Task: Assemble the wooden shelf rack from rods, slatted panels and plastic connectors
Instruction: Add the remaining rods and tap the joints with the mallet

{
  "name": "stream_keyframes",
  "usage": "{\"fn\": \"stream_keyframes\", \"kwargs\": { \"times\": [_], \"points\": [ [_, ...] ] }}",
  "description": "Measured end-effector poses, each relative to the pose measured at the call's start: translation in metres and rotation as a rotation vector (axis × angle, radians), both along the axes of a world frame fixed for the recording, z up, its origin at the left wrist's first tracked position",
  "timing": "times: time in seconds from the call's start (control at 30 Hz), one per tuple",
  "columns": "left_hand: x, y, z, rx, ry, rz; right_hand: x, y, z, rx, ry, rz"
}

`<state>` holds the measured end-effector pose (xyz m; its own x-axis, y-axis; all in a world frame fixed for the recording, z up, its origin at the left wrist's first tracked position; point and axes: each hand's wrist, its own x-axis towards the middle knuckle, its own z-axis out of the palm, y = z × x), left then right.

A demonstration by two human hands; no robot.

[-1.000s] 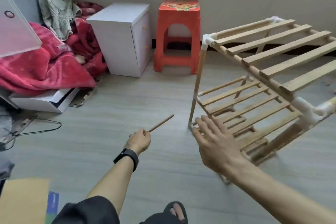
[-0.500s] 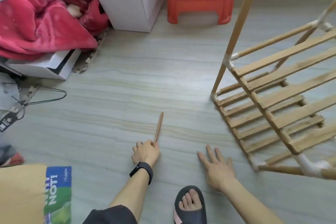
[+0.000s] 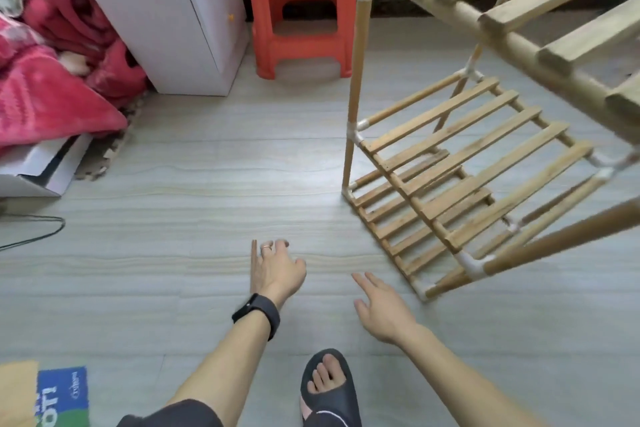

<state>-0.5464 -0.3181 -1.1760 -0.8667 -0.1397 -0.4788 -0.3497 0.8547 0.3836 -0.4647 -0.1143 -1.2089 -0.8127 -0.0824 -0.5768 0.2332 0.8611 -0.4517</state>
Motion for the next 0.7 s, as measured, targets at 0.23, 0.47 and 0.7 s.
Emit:
{"fn": "stream_keyframes", "kwargs": {
  "times": [0.23,0.47,0.7],
  "points": [
    [-0.009,0.077,0.092,0.203,0.179,-0.277,0.024,0.046,0.086,-0.098,0.274,-0.254],
    [-0.024,0.124,0.197,0.485,0.541,-0.201,0.053,0.112,0.177,-0.246,0.294,-0.512],
    [-0.031,0.142,0.269,0.122,1.265,-0.599,0.065,0.123,0.235,-0.471,0.617,-0.572]
  ]
}}
